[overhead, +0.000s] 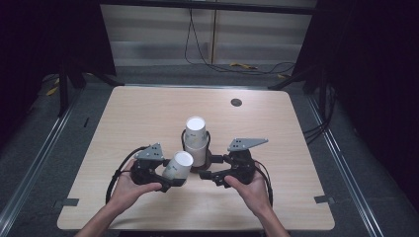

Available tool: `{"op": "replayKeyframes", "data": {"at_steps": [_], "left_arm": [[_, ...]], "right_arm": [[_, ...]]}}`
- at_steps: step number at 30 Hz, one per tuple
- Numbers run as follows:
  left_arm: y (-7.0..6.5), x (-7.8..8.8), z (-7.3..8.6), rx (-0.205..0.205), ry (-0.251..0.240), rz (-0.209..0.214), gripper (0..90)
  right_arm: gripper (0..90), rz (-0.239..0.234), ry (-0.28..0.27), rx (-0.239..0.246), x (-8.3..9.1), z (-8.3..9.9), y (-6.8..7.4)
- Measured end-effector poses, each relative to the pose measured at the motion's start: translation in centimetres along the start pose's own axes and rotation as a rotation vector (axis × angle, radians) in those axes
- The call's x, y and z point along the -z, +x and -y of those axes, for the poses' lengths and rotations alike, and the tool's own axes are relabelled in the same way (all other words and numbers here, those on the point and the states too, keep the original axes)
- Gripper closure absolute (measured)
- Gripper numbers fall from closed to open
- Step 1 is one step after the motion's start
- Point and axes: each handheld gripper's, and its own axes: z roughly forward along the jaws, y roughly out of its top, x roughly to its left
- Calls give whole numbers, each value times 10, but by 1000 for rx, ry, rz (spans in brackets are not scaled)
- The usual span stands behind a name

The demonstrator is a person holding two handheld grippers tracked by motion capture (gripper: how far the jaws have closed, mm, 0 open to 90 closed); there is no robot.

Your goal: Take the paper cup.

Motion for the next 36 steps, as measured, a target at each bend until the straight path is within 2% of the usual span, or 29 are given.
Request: {"op": "replayKeyframes", "data": {"at_steps": [4, 5, 6, 8, 9, 11, 14, 15, 18, 20, 28, 32, 34, 36], "left_arm": [[1, 0, -1, 3, 20, 2, 286], [2, -1, 0, 5, 33, 3, 287], [2, -4, 2, -6, 63, 6, 288], [1, -5, 2, -13, 81, 4, 287], [1, -6, 3, -20, 97, 19, 288], [0, -7, 3, -23, 103, 24, 288], [0, -8, 0, -46, 139, 17, 288], [0, -7, -2, -68, 156, 23, 287], [0, -7, -4, -75, 159, 22, 287], [0, -8, -5, -101, 188, 16, 287], [0, -11, -7, -109, 222, 29, 285], [1, -13, -7, -111, 240, 29, 285], [2, -15, -7, -124, 269, 35, 285], [1, -16, -6, -123, 267, 30, 285]], "right_arm": [[276, -15, 42, -6, -2, 0, -1], [268, -32, 73, -7, -5, 1, -2], [255, -29, 91, -2, -7, 1, -2], [241, -28, 122, -1, -9, 2, -3], [240, -23, 131, 5, -10, 2, -4], [223, -18, 149, 9, -11, 2, -4], [217, -15, 150, 7, -10, 2, -4], [205, -19, 155, 6, -10, 1, -4], [184, -8, 173, 9, -11, 2, -5], [180, -6, 181, 10, -12, 2, -5], [214, -7, 203, 18, -12, 2, -6], [215, 9, 221, 34, -13, 0, -6], [216, 11, 232, 37, -14, -1, -6], [277, -3, 249, 35, -15, -3, -7]]}}
